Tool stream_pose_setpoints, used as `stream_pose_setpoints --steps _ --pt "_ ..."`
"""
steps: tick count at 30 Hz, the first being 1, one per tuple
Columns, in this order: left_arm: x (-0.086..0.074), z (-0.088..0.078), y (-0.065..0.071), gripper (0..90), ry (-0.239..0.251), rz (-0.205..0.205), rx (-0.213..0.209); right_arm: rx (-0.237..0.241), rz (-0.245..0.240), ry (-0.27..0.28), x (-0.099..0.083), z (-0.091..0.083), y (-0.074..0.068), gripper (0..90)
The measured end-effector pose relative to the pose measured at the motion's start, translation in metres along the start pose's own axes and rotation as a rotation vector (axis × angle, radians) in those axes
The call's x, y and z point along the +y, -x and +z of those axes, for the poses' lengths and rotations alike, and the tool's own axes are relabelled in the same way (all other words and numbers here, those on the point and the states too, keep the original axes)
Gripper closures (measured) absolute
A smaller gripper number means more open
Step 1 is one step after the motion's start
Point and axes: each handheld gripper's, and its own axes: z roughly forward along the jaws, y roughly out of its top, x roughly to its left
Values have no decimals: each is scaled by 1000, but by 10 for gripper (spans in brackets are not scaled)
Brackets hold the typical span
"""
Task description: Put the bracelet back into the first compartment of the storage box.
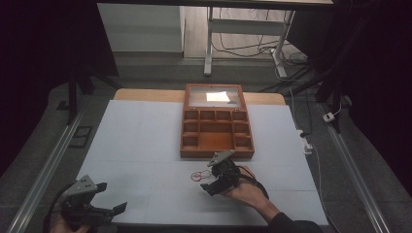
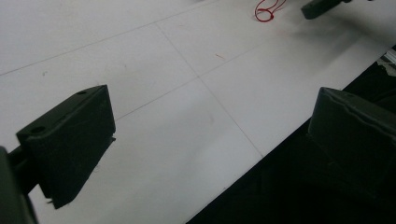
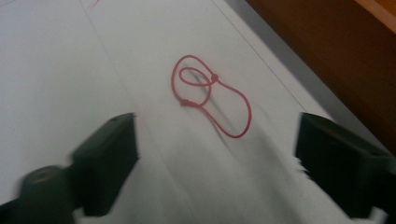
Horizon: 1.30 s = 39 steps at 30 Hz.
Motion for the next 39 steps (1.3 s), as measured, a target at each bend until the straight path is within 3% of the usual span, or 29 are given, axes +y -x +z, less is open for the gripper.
stream_pose_setpoints --steps 2,3,4,7,8,9,14,27,30,39 --pt "0 0 0 9 0 1 0 5 -10 -9 2 0 2 331" --pt "0 0 0 9 0 1 -1 5 -10 -9 2 0 2 331" --pt "0 0 0 9 0 1 -1 -1 -21 -18 3 0 4 441" --pt "0 0 0 10 0 1 -1 4 -17 -27 5 1 7 594" --pt "0 0 0 10 0 1 -1 4 -17 -27 5 1 7 594" --pt "0 0 0 10 0 1 -2 5 -14 -31 5 1 9 649" --pt "0 0 0 11 0 2 -4 44 -14 -46 8 3 15 888" --pt "0 0 0 13 1 3 -3 83 -26 -16 13 -5 12 896" --pt "0 0 0 13 1 4 -4 85 -49 -3 15 -10 9 896" --pt "0 0 1 14 -1 9 -2 96 -30 82 21 -29 7 896"
